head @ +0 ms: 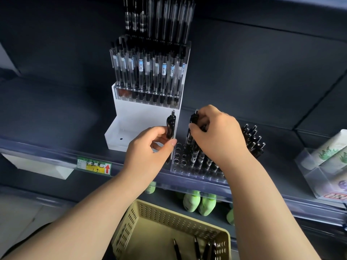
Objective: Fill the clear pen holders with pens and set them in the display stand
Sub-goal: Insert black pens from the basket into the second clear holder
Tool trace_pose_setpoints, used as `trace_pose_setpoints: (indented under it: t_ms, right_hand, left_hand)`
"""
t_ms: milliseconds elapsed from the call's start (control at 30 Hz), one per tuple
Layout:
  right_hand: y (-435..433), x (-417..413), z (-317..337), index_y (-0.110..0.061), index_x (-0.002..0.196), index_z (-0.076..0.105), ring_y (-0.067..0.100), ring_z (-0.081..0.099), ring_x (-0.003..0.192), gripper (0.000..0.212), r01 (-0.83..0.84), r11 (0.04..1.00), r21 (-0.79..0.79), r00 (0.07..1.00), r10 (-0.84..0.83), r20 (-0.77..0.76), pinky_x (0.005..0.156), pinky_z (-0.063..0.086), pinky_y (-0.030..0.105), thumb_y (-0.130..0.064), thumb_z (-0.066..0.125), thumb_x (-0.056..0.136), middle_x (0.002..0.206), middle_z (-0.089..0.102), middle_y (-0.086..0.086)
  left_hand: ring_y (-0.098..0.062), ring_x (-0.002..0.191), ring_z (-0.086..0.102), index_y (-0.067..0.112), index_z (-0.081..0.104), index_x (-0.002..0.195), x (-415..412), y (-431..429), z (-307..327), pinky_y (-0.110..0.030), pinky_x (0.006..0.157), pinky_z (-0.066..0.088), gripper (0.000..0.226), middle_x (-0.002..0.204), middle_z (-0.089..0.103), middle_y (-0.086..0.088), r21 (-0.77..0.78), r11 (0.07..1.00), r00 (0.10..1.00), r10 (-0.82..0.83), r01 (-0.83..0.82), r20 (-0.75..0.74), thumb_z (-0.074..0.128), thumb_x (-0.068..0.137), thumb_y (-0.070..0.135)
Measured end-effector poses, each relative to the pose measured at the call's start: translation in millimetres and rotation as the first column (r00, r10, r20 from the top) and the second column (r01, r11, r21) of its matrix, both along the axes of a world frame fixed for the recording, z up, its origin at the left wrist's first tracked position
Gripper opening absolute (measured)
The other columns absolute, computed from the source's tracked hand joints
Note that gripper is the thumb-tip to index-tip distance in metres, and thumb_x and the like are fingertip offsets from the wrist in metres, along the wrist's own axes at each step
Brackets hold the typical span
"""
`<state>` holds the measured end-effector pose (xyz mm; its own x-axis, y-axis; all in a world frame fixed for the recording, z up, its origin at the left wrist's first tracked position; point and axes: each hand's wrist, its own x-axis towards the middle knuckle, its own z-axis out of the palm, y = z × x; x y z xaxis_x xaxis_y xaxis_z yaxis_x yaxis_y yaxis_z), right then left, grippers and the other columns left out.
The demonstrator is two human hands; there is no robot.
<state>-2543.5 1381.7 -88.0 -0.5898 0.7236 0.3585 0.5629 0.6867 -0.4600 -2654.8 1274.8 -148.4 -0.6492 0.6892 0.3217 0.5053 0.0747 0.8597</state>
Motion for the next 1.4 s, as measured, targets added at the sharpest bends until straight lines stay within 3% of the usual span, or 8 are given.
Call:
trace_pose_setpoints:
  t_ms: [333,533,700,900,1133,1400]
  right_hand:
    - [-0.3,1.4,-0.7,-0.020,0.098,0.060,0.021,0.058,0.085,0.015,-0.012,1.000,0.005,0.999,0.012,-0.043,0.082,0.047,0.045,-0.025,0.061,0.084,0.082,0.066,-0.008]
    - [0.3,5.7,2.3,-0.021,0.095,0.061,0.022,0.059,0.085,0.011,-0.002,1.000,0.012,0.991,0.004,-0.132,0.081,0.048,0.046,-0.019,0.061,0.084,0.077,0.062,-0.012]
    - [3.3,12.6,3.6,-0.021,0.096,0.061,0.022,0.060,0.086,0.013,0.017,1.000,0.002,0.989,-0.017,-0.148,0.083,0.048,0.046,-0.019,0.061,0.084,0.076,0.059,-0.015]
    - [4.5,17.6,2.7,-0.020,0.097,0.062,0.022,0.060,0.088,0.013,0.024,1.000,-0.009,0.988,-0.025,-0.151,0.083,0.048,0.046,-0.020,0.061,0.084,0.078,0.063,-0.011]
    - [3.5,19.5,2.1,-0.020,0.099,0.062,0.021,0.060,0.086,0.014,0.020,1.000,0.011,0.988,-0.019,-0.150,0.082,0.049,0.045,-0.019,0.061,0.085,0.077,0.062,-0.013]
    - [-5.6,27.4,3.2,-0.019,0.100,0.062,0.021,0.057,0.088,0.015,0.031,0.997,0.065,0.989,-0.021,-0.149,0.082,0.046,0.045,-0.019,0.060,0.086,0.081,0.066,-0.010]
  left_hand:
    - [0.004,0.083,0.058,0.032,0.063,0.093,2.0,2.2,3.3,-0.002,0.068,0.042,0.015,0.087,0.066,0.015,0.051,0.999,0.999,-0.015,0.013,0.034,0.068,0.080,0.026]
    - [0.005,0.076,0.062,0.035,0.063,0.085,9.4,11.3,3.3,-0.002,0.067,0.043,0.024,0.081,0.068,0.015,0.089,0.993,0.994,-0.083,0.077,0.066,0.074,0.076,0.016]
    - [0.002,0.077,0.063,0.014,0.068,0.101,16.0,22.5,-2.6,-0.006,0.071,0.046,0.026,0.086,0.070,0.006,0.110,0.987,0.988,-0.123,0.113,0.093,0.074,0.076,0.011]
    - [0.003,0.076,0.063,0.014,0.069,0.098,15.6,27.9,-7.3,-0.003,0.068,0.044,0.024,0.084,0.070,0.006,0.103,0.992,0.994,-0.080,0.073,0.071,0.076,0.075,0.012]
    - [0.010,0.067,0.058,0.032,0.060,0.077,16.9,31.3,-18.3,-0.001,0.064,0.042,0.020,0.069,0.062,0.021,-0.120,0.985,0.993,-0.121,0.121,0.008,0.077,0.075,0.021]
    - [0.002,0.071,0.060,0.026,0.064,0.087,8.9,26.8,-24.0,-0.004,0.063,0.044,0.018,0.074,0.062,0.017,-0.201,0.970,0.990,-0.142,0.134,-0.023,0.076,0.075,0.019]
